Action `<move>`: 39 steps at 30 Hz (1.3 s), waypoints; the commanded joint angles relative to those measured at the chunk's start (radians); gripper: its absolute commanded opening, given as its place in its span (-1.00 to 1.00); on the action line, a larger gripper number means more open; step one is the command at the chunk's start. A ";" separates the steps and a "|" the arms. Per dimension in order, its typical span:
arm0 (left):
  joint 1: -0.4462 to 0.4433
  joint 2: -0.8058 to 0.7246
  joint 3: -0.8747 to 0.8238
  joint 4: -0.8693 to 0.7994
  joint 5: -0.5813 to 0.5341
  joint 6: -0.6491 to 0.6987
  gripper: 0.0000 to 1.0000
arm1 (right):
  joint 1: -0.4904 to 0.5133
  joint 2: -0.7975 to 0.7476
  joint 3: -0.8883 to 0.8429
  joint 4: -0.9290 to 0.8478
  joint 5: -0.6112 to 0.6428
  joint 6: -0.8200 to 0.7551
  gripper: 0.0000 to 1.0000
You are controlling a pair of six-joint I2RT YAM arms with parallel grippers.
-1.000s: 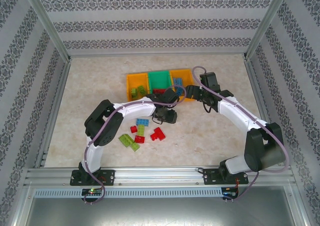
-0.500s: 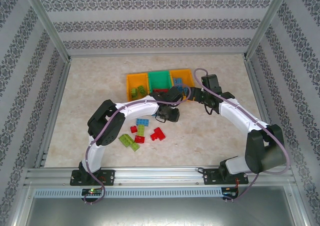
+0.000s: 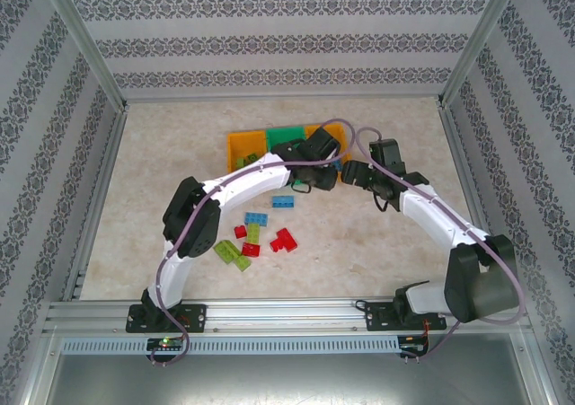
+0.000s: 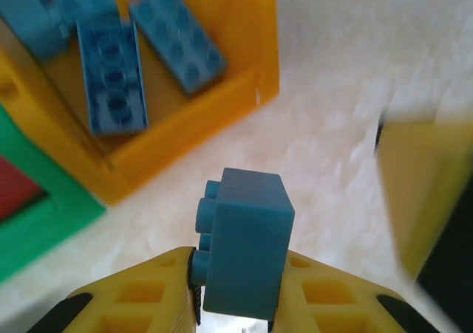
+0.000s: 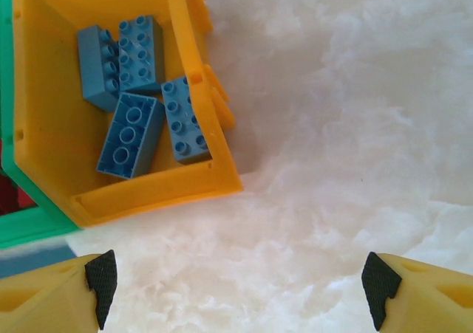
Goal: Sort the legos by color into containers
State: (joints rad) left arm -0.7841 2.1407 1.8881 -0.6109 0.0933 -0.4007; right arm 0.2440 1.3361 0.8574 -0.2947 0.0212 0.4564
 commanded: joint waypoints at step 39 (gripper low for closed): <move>0.192 -0.327 -0.325 0.301 0.143 -0.042 0.99 | 0.745 0.057 -0.121 -0.002 0.041 -0.206 0.78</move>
State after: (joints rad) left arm -0.6254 1.8645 1.6405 -0.4278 0.2153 -0.4011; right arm 0.9558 1.3483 0.6910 -0.2878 0.0135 0.2775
